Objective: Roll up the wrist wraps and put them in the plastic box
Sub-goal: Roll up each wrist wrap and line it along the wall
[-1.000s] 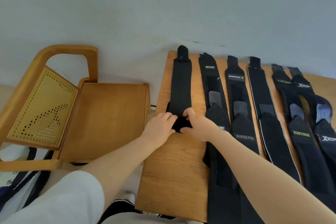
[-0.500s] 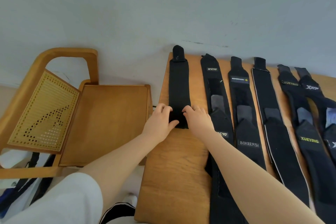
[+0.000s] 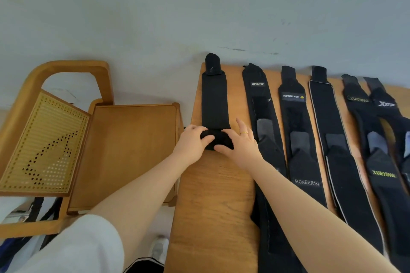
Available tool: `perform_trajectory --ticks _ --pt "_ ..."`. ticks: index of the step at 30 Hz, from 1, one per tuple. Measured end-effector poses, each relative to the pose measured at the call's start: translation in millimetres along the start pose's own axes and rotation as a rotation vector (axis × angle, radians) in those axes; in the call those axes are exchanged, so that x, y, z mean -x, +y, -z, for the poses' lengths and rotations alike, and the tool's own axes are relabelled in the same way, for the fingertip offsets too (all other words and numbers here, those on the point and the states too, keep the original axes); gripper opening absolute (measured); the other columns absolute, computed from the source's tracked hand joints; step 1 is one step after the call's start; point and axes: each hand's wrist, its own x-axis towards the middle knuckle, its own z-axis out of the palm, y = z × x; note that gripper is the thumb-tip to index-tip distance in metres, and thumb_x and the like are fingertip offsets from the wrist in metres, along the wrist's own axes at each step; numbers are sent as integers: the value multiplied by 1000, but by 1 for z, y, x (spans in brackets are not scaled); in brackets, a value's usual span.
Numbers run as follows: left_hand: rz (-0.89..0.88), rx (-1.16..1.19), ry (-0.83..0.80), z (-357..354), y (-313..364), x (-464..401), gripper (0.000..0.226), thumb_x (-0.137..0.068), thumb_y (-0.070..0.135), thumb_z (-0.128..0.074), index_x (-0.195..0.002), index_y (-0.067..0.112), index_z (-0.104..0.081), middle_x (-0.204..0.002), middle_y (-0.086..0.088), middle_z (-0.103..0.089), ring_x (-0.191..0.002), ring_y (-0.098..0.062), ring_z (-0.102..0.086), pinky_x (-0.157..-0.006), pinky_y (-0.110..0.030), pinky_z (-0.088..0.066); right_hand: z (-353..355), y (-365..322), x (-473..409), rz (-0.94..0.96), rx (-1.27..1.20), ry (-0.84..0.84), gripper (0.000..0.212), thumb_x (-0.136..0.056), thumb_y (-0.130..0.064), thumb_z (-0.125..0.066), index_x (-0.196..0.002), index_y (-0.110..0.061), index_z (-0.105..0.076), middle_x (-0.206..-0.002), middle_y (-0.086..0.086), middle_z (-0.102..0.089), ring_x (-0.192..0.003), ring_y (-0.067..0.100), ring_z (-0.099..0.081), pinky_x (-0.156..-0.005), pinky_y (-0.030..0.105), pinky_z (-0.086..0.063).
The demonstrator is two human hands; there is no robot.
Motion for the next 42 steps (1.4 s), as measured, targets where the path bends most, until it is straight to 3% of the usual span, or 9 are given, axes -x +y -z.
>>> perform_trajectory --ticks 5,11,17,24,27,30,33,37,42 --pt "80 70 20 1 12 -10 42 -100 33 -41 -137 13 -41 -132 -7 -51 -115 -22 -52 -85 -26 -41 -4 -4 -13 -101 -55 3 62 -90 -53 -52 -142 -25 -31 -153 4 -22 -141 27 -17 -115 46 -17" --pt "167 314 23 3 10 -6 52 -95 27 -54 -142 17 -34 -143 -6 -43 -126 -22 -46 -104 -37 -42 -6 -17 -2 -306 -564 208 73 -82 -27 -73 -140 -12 -33 -136 7 -43 -119 22 -48 -89 30 -44" --pt "182 402 -56 7 -3 4 62 -92 26 -59 -146 15 -31 -147 -6 -39 -132 -22 -40 -106 -42 -41 -14 -19 21 -198 -412 233 44 -90 -28 -63 -129 -14 -49 -101 1 -64 -86 12 -60 -70 22 -47" --pt "195 484 -196 15 -10 18 56 -89 19 -64 -139 17 -41 -139 -3 -47 -116 -17 -50 -89 -30 -52 -9 -20 38 -218 -381 80 55 -91 -38 -60 -137 -13 -45 -117 1 -61 -102 15 -58 -73 20 -44" --pt "209 483 -315 17 -12 25 62 -88 18 -64 -143 19 -35 -140 -2 -44 -108 -12 -49 -73 -21 -51 -3 -16 45 -314 -425 9 52 -87 -43 -65 -125 -11 -50 -105 -1 -56 -90 12 -52 -64 20 -41" --pt "207 455 -369 14 -14 32 62 -88 21 -66 -142 20 -36 -131 -3 -50 -105 -14 -55 -69 -21 -54 -5 -14 50 -330 -511 -26 58 -86 -36 -68 -133 -12 -43 -122 -2 -54 -104 14 -53 -84 28 -47" --pt "148 355 -345 11 -17 33 62 -87 28 -66 -140 19 -37 -124 -2 -54 -105 -16 -56 -81 -28 -54 -7 -15 51 -312 -740 -69 81 -87 -16 -67 -151 -18 -17 -151 3 -35 -136 22 -37 -109 39 -36" --pt "50 263 -286 9 -21 37 70 -86 31 -67 -144 23 -29 -128 -1 -53 -112 -15 -52 -89 -27 -45 -2 -11 46 -339 -812 -137 86 -84 -5 -68 -151 -20 -18 -151 5 -35 -136 24 -36 -106 38 -36" --pt "-186 255 -232 1 -28 48 49 -86 24 -68 -129 23 -44 -125 12 -52 -118 -8 -49 -87 -15 -41 2 -5 43 -287 -816 -218 84 -77 7 -69 -144 -27 -30 -134 3 -50 -115 19 -53 -88 31 -50"
